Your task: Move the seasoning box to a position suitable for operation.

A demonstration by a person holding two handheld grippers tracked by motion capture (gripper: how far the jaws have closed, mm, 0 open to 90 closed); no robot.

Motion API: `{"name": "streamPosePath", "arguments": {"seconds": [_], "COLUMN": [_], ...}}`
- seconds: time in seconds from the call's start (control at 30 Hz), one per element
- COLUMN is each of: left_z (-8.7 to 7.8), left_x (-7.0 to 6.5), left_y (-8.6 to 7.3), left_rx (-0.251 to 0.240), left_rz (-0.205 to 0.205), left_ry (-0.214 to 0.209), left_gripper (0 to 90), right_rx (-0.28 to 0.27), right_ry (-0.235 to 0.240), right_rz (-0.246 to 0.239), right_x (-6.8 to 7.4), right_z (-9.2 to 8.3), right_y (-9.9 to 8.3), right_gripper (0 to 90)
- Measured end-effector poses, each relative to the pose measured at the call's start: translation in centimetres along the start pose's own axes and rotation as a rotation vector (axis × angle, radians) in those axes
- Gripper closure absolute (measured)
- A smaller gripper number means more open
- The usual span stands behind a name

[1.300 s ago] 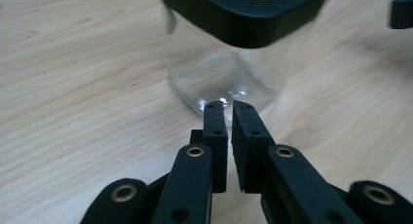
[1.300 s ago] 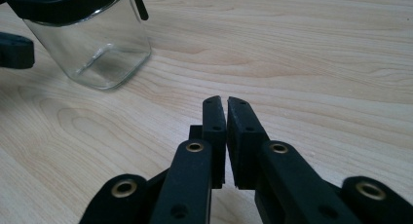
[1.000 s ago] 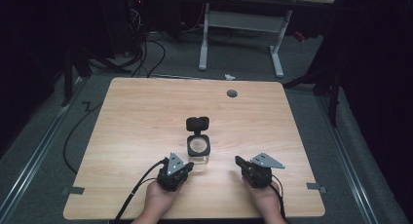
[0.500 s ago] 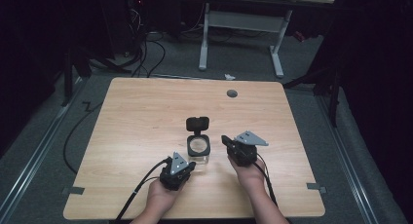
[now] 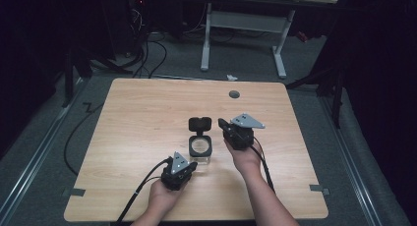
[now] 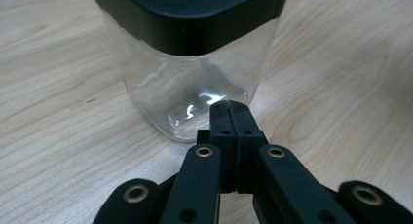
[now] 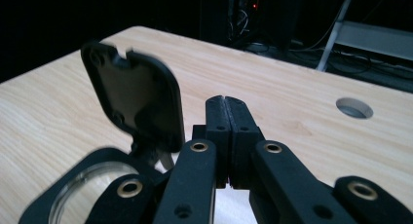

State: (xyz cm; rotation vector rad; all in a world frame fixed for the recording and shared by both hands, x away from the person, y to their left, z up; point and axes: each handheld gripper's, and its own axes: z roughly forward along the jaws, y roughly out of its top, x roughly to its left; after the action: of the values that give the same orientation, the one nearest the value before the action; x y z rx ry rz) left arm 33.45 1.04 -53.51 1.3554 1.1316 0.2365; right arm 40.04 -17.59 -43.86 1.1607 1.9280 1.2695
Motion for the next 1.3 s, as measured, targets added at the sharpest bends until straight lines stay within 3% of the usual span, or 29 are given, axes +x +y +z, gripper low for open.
{"name": "streamPosePath", "arguments": {"seconds": [0.07,0.37,0.6,0.8,1.17,1.3], "left_z": [0.0,-0.1,-0.1,-0.1,-0.1,-0.2], "left_x": [0.2,0.0,0.0,0.0,-0.1,-0.1], "left_y": [0.2,0.0,0.0,0.0,0.0,0.0], "left_rx": [-0.002,-0.011,-0.010,-0.009,-0.014,-0.016], "left_rz": [-0.019,-0.003,-0.004,-0.007,-0.005,-0.006], "left_ry": [0.004,0.000,-0.002,-0.002,-0.006,-0.006], "left_gripper": [90.0,90.0,90.0,90.0,90.0,90.0], "right_rx": [-0.008,-0.036,-0.029,-0.025,0.019,0.020], "right_ry": [0.007,0.031,0.047,0.054,0.093,0.099], "right_rz": [-0.002,-0.008,-0.013,-0.025,-0.031,-0.029], "right_x": [0.1,1.0,1.6,2.0,3.7,3.9], "right_z": [0.2,1.5,2.0,1.1,-0.8,-1.3], "right_y": [0.5,3.0,3.2,2.3,-2.9,-3.7], "right_gripper": [89.8,89.7,89.8,89.7,89.4,89.2]}}
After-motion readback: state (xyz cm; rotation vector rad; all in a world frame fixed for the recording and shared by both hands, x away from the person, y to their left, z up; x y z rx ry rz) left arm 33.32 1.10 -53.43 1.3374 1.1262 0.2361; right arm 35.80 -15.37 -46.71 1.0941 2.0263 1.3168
